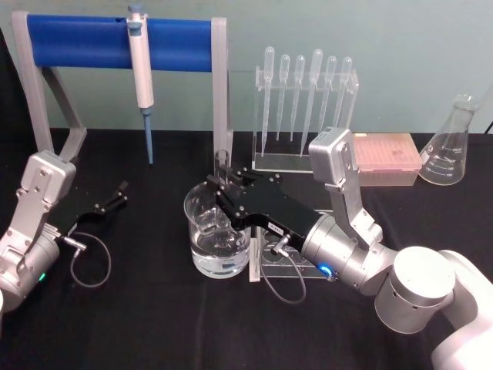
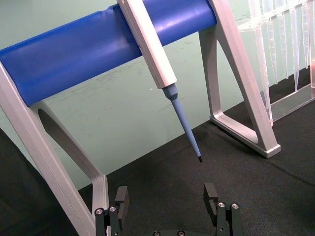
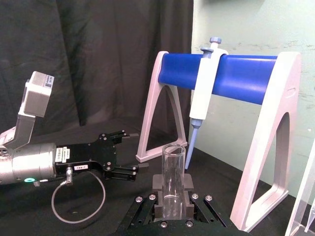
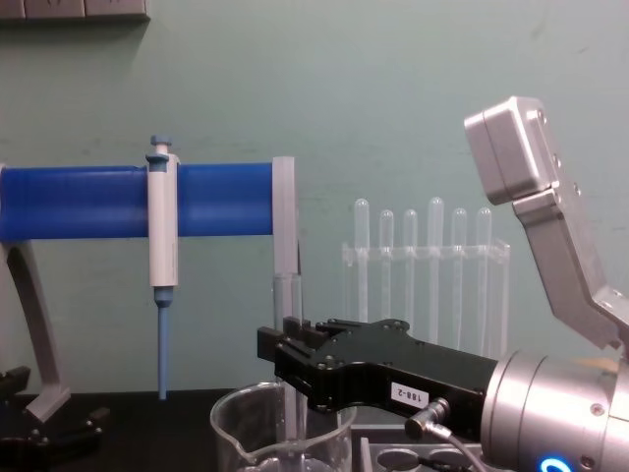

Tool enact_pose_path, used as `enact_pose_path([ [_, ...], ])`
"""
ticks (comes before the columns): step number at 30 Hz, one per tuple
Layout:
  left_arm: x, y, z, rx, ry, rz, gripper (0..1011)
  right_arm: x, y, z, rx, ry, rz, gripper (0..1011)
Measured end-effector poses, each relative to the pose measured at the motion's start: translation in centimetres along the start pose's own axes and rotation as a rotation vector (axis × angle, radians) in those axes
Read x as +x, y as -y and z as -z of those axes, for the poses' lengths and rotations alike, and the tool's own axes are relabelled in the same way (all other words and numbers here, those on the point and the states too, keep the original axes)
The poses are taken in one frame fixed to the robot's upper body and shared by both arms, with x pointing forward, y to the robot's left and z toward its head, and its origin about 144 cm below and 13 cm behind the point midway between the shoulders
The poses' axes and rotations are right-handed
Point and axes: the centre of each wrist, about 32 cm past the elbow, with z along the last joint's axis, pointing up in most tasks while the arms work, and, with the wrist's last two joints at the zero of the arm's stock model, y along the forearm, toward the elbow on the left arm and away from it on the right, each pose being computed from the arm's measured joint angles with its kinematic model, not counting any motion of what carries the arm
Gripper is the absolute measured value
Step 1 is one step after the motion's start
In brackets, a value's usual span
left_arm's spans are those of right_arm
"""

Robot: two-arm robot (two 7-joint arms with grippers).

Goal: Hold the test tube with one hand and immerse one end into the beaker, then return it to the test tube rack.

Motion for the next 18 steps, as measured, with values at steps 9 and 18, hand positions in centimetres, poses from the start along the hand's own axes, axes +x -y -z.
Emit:
enact_pose_path([
  [9,0.0,0.0,0.0,0.0,0.0,0.0,1000,0.0,0.0,0.0,0.0,0.0,0.0,224],
  [18,0.0,0.0,0.0,0.0,0.0,0.0,1000,0.0,0.0,0.0,0.0,0.0,0.0,225],
])
